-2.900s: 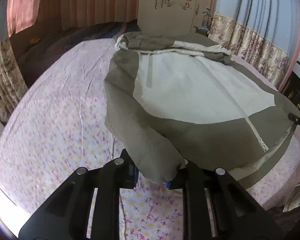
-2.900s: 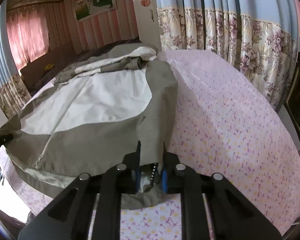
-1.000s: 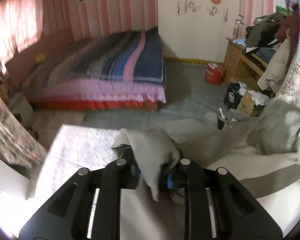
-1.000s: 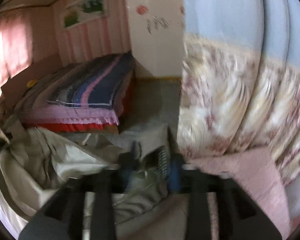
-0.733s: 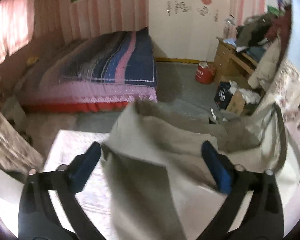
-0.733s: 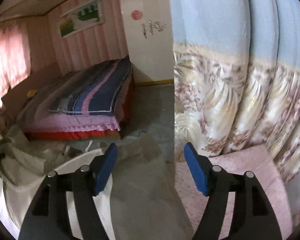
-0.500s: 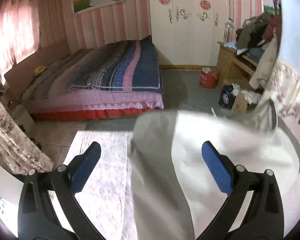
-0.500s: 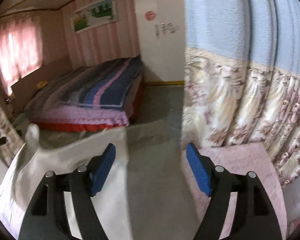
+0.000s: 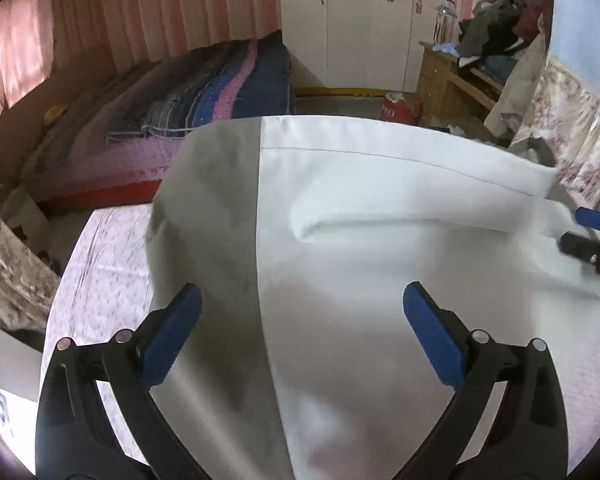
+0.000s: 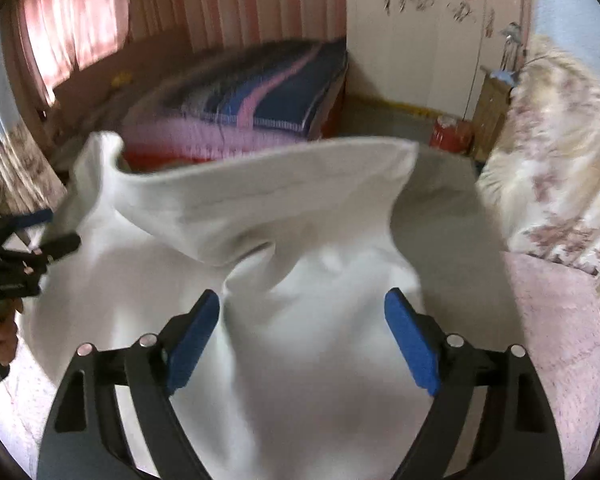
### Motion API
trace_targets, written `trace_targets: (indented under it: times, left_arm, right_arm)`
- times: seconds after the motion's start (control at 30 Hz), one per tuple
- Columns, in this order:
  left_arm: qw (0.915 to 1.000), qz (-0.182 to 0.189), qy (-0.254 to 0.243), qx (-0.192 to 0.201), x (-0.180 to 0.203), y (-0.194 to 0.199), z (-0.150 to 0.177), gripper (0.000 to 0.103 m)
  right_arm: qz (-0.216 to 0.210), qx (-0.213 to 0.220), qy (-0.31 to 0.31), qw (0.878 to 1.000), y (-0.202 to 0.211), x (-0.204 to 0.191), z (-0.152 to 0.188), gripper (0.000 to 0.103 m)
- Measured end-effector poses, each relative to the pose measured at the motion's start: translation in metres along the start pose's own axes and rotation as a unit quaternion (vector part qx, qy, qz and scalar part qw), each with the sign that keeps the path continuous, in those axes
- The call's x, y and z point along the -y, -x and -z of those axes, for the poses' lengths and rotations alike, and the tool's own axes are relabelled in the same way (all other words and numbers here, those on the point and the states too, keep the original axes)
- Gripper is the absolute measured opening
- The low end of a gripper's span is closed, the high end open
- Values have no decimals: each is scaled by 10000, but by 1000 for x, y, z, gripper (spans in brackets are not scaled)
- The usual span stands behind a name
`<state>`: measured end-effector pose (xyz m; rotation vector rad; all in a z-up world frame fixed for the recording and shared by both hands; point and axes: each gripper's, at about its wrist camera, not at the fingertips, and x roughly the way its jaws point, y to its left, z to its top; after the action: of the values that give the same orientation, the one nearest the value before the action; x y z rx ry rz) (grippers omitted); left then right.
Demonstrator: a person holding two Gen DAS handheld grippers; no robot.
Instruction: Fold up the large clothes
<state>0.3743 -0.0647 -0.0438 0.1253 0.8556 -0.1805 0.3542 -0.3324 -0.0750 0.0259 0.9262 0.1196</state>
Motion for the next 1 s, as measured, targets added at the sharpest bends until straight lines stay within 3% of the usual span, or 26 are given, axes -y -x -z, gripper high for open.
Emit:
trace_targets:
  times: [0.13, 0.3, 0.4, 0.53, 0.67, 0.73, 0.8, 0.9, 1.0]
  left_arm:
    - [9997, -249, -31, 77, -5, -24, -10, 100]
    - [9965, -761, 89, 346, -22, -54, -22, 100]
    - [9945, -968, 39, 396, -32, -69, -29, 100]
    - [9895, -1406, 22, 328, -46, -89, -40, 100]
    - [9815, -1905, 72, 181, -66, -100, -47, 100]
    - [9857, -1645, 302, 212, -80, -87, -44, 100]
    - [9880, -1481, 218, 386, -84, -62, -37, 100]
    - [9815, -1748, -309, 718, -76, -14, -9, 100]
    - [9856, -1429, -193, 886, -75, 33, 32, 100]
  right_arm:
    - [150, -215, -139, 9996, -40, 8, -17, 88]
    - [968, 265, -972, 9902, -65, 52, -42, 89]
    - [841, 288, -1454, 9854, -76, 77, -43, 89]
    - [948, 285, -1451, 9845, -84, 94, -39, 89]
    - [1336, 207, -1388, 9811, -71, 119, -34, 89]
    - [1076, 143, -1290, 9857, -56, 128, -30, 89]
    - [969, 250, -1058, 9893, -30, 135, -19, 89]
    - [834, 483, -787, 9922, 16, 139, 23, 89]
    - [472, 707, -752, 9935, 58, 141, 74, 89]
